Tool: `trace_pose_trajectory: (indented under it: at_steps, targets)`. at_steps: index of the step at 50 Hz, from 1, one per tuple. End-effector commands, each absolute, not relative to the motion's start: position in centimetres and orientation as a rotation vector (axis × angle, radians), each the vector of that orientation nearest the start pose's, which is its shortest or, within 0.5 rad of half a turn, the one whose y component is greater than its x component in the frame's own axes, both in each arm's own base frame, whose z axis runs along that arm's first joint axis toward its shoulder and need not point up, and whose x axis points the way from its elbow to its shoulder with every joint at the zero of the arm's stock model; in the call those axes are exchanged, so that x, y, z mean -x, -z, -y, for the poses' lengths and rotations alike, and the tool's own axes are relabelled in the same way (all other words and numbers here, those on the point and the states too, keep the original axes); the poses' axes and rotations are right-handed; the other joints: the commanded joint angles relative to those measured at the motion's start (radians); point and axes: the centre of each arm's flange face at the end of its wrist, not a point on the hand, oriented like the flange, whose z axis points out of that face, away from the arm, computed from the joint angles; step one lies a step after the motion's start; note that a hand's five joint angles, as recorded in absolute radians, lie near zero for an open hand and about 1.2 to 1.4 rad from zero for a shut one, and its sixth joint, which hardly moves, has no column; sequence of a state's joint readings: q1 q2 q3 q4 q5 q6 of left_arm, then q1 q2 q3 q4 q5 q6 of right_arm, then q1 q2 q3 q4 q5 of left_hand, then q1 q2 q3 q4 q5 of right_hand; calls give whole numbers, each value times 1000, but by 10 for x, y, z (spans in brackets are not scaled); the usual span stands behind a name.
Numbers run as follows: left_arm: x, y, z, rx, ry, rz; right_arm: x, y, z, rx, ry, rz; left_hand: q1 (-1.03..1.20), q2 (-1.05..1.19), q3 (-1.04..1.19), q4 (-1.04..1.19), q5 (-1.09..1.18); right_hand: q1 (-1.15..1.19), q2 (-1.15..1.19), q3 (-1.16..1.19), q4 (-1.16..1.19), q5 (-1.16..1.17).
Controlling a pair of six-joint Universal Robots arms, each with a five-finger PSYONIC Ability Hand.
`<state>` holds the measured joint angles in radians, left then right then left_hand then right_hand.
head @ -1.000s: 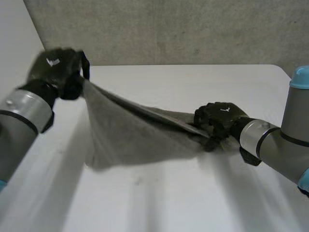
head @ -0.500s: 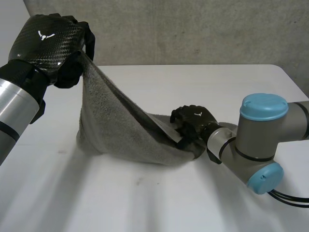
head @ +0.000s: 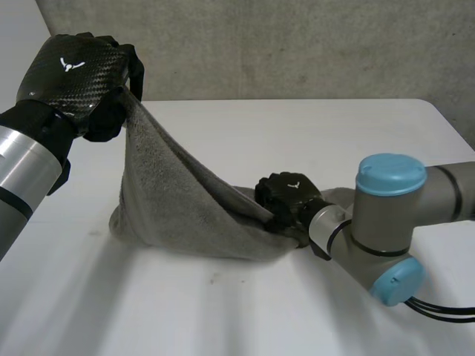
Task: Fold the towel.
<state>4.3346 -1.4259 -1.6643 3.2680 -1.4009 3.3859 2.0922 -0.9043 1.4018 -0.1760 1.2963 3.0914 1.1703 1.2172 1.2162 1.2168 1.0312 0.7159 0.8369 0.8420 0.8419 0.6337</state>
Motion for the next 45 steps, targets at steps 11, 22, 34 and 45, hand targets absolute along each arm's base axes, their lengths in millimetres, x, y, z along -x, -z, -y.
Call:
trace_pose_trajectory:
  at_steps: [11, 22, 34, 45]
  targets:
    - [237, -334, 299, -725, 2611, -1830, -342, -305, 328, 855, 2251, -1528, 226, 179, 180, 180, 190, 680, 559, 554, 554, 588]
    - [225, -401, 340, -540, 2873, -1255, -308, -400, 329, 683, 2751, -1057, 226, 179, 180, 180, 190, 680, 559, 554, 554, 588]
    - [226, -298, 296, -690, 2644, -1722, -303, -289, 309, 1010, 2211, -1674, 226, 179, 180, 180, 190, 680, 559, 554, 554, 588]
    - [217, -182, 248, -969, 2062, -2204, -260, -183, 288, 1360, 1424, -2301, 226, 179, 180, 180, 190, 680, 559, 554, 554, 588]
